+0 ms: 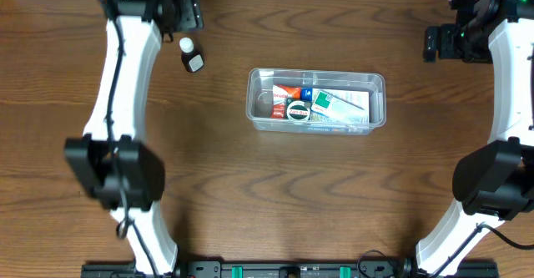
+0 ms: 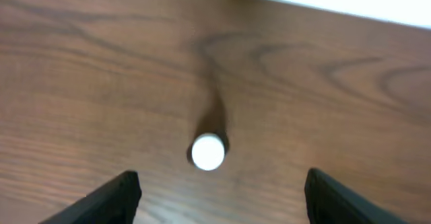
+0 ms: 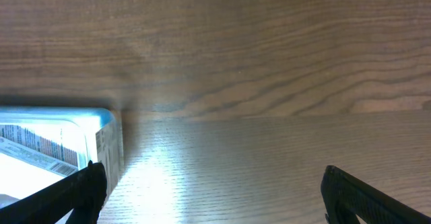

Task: Pack container
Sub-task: 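Move the left gripper to the dark bottle with white cap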

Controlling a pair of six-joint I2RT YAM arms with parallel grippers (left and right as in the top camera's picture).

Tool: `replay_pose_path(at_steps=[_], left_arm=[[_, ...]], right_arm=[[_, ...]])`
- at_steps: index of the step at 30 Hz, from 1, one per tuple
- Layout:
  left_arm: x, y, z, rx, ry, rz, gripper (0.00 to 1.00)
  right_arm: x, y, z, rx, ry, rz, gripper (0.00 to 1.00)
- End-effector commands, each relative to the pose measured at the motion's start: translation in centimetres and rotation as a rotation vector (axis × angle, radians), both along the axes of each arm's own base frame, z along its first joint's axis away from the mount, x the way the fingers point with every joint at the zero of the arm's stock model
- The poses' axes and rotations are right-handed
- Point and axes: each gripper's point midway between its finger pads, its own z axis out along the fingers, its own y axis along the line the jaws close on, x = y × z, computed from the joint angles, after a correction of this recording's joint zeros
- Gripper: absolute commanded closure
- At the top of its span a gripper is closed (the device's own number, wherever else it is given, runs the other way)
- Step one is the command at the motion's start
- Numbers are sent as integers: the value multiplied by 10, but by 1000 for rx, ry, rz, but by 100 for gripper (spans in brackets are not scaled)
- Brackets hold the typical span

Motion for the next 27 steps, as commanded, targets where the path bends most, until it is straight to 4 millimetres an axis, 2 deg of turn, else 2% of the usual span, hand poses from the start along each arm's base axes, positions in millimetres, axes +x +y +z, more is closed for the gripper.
replay_pose_path(at_steps=[1,9,12,18,27], left_arm=[[18,2,-5,34,25,-25,20],[29,12,-44,30,121,3,20],[29,12,-47,31,127,2,20],[22,12,-59,30,171,1,20],[11,11,-104,32,297,-3,20]], right_arm=[[0,-1,14,-2,-36,-14,1],[0,-1,14,-2,-36,-14,1],[0,-1,14,-2,-36,-14,1],[0,-1,14,-2,-36,-14,1],[0,-1,14,-2,-36,-13,1]])
